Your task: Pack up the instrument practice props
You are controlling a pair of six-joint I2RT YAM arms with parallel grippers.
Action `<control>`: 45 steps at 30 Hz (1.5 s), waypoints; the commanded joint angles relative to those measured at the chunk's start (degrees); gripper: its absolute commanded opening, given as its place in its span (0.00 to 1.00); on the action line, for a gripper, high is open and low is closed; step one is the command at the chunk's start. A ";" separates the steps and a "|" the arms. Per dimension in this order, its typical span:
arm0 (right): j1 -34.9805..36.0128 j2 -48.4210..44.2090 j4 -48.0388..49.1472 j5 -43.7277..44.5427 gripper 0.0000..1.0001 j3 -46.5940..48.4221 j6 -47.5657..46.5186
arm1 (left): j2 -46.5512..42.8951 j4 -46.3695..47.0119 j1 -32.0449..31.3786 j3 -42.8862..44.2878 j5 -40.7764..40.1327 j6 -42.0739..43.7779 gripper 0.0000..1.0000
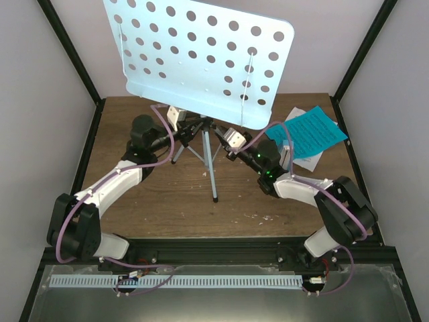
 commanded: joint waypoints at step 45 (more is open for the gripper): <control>-17.68 5.35 -14.22 -55.36 0.71 26.36 54.23 | -30.55 -26.77 -0.44 -15.89 -6.34 -21.23 0.66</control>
